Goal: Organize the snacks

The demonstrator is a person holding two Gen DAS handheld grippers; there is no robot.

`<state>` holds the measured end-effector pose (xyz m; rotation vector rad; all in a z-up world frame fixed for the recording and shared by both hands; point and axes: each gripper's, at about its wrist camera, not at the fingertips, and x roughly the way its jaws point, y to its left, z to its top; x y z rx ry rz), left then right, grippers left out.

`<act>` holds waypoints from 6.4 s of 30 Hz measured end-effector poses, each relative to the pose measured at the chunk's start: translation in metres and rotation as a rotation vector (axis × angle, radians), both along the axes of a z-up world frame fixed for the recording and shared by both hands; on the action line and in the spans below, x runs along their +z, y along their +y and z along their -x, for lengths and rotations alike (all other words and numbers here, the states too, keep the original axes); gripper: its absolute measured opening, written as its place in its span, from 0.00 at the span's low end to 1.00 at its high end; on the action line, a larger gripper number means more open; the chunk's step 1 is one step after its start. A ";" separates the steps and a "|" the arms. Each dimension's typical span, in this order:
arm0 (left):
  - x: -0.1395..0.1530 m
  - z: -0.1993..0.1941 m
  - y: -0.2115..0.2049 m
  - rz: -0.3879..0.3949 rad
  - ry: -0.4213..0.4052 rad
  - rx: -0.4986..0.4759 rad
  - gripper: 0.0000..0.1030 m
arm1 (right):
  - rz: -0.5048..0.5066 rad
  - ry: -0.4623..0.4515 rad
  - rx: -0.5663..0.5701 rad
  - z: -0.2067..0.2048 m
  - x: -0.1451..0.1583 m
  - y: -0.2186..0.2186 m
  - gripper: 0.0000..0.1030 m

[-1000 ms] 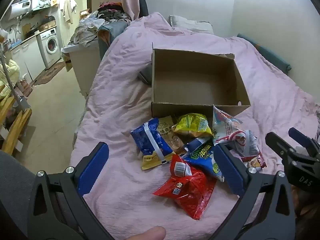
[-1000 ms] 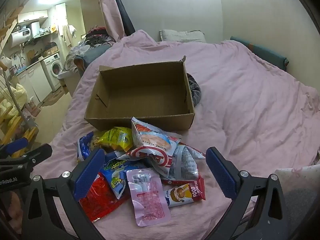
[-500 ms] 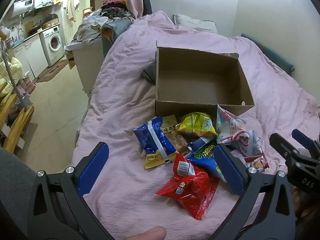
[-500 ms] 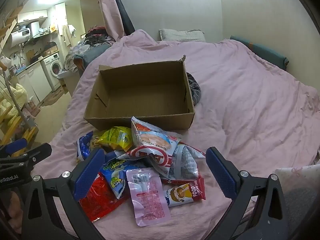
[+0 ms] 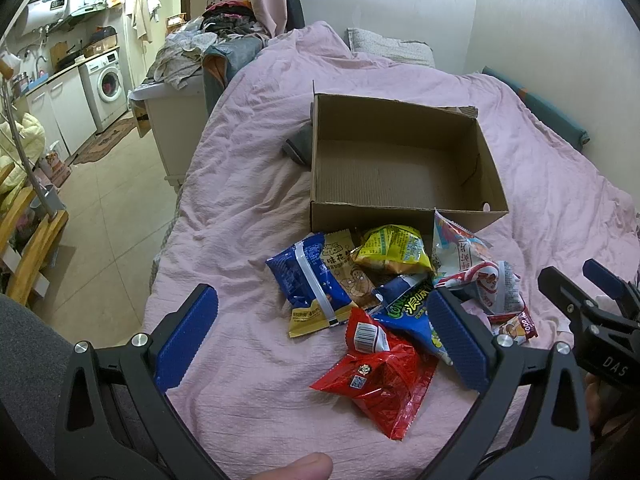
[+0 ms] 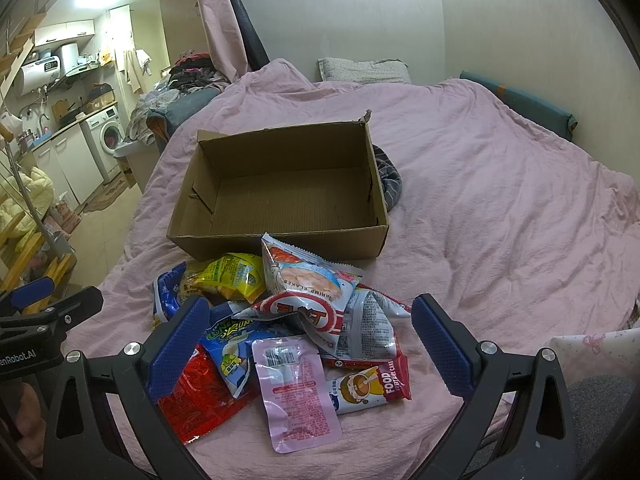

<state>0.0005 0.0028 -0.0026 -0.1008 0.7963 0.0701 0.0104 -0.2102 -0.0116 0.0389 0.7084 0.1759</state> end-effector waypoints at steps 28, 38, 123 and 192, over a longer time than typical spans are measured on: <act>-0.003 0.002 0.006 0.007 0.007 0.009 1.00 | -0.001 -0.002 0.013 -0.001 -0.003 0.002 1.00; -0.004 0.001 0.007 0.004 0.007 0.011 1.00 | -0.001 -0.004 0.013 0.000 -0.002 0.002 1.00; -0.115 -0.064 -0.056 0.003 0.690 -0.242 1.00 | -0.292 0.507 0.238 -0.044 -0.043 -0.044 0.20; -0.027 -0.234 -0.023 0.044 0.202 -0.133 0.56 | -0.096 0.307 0.133 -0.230 -0.053 0.007 0.21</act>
